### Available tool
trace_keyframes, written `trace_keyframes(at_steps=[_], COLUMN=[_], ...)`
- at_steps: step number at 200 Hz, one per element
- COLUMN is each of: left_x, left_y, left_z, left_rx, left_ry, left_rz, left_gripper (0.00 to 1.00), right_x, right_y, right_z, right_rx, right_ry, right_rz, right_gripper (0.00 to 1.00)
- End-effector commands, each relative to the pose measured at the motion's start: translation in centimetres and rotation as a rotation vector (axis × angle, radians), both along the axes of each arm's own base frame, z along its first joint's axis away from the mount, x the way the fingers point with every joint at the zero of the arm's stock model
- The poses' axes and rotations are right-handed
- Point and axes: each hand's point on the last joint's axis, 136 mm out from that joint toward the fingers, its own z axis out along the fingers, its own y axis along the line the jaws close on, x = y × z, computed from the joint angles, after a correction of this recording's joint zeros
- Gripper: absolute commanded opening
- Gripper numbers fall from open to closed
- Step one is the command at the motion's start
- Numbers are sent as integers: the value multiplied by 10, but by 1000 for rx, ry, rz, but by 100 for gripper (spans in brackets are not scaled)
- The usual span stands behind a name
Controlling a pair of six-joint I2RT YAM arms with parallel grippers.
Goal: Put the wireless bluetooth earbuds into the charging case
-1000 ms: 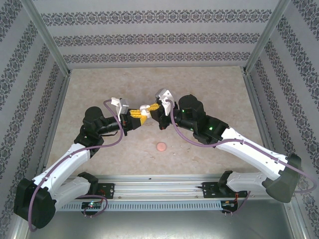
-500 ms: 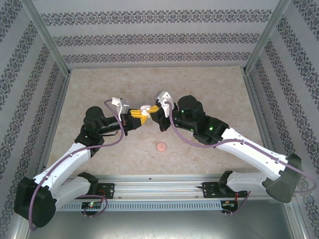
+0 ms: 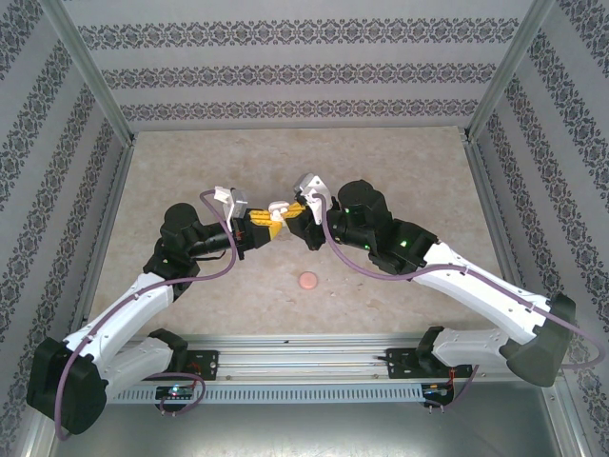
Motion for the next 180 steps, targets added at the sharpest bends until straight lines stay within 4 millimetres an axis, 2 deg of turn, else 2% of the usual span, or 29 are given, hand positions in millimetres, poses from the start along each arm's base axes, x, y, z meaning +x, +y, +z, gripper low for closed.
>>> trace_keyframes(at_steps=[1, 74, 105, 152, 180], left_x=[-5, -4, -3, -2, -1], left_y=[0, 1, 3, 4, 4], left_z=[29, 28, 25, 26, 24], left_rx=[-48, -49, -47, -45, -42], left_ry=[-90, -89, -84, -88, -88], left_rz=[-5, 3, 21, 36, 36], left_gripper=[0, 0, 0, 0, 0], right_x=[-6, -5, -6, -5, -4], right_y=[3, 8, 10, 11, 12], right_z=[-1, -5, -6, -6, -2], right_rx=[-20, -35, -45, -40, -28], right_ry=[19, 41, 51, 54, 56], right_rz=[30, 39, 48, 49, 47], right_gripper=[17, 19, 27, 29, 35])
